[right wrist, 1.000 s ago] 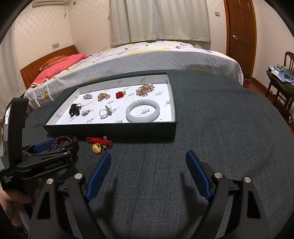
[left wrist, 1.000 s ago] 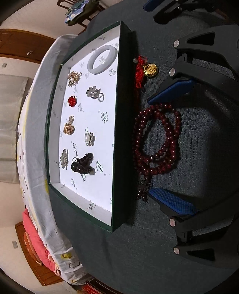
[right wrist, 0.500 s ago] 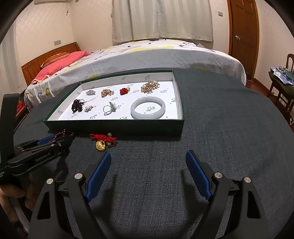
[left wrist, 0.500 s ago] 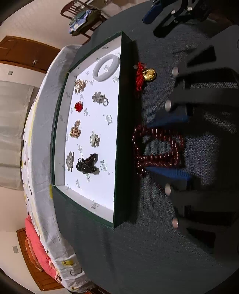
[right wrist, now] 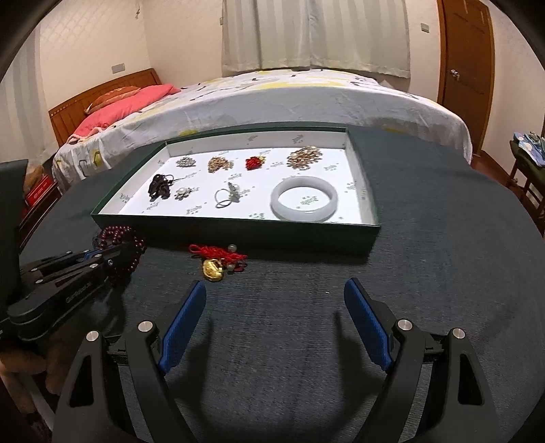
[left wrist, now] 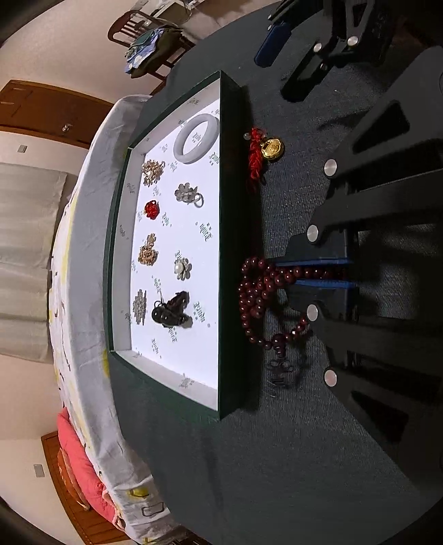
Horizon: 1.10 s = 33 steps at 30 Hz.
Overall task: Organize jewelry
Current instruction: 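Close the right gripper on the red tassel gold lock pendant while the left gripper holds the beads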
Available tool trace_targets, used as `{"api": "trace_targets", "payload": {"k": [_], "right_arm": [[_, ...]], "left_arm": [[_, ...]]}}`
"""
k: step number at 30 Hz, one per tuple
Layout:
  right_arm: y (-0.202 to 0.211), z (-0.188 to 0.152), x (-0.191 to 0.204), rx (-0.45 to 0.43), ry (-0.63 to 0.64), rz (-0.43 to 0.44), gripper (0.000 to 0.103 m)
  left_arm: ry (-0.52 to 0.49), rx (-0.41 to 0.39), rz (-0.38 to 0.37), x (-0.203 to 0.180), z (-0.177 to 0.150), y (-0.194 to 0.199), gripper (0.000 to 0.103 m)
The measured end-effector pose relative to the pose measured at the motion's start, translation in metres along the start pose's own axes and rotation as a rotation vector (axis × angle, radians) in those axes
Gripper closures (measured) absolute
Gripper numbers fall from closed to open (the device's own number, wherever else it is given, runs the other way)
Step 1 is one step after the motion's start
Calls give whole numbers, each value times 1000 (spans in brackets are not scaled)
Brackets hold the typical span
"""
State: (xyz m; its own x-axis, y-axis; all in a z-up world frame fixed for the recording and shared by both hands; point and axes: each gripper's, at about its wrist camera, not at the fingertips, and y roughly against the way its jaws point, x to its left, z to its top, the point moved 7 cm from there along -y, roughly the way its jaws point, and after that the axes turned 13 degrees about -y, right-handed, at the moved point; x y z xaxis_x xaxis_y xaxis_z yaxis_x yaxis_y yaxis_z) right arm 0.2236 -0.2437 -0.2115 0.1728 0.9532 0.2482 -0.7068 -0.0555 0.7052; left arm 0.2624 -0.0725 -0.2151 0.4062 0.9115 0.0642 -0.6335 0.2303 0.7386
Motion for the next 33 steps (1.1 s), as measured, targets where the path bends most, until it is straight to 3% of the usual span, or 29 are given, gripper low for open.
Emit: {"api": "trace_targets", "payload": {"k": [9,18,29,33], "right_arm": [[-25,7,28,31,33,12,23],[-45,9,37,84,53,-38,24],[-50,7,36,96,75,-78,40],[-47,6,40,94,89,-64,54]], "left_arm": [[30,-10,29,17,-2,9,97],[66,2,43,33,-7,9,97],[70,16,53,36,-11,6,97],[70,19,57,36,-13,6,97]]}}
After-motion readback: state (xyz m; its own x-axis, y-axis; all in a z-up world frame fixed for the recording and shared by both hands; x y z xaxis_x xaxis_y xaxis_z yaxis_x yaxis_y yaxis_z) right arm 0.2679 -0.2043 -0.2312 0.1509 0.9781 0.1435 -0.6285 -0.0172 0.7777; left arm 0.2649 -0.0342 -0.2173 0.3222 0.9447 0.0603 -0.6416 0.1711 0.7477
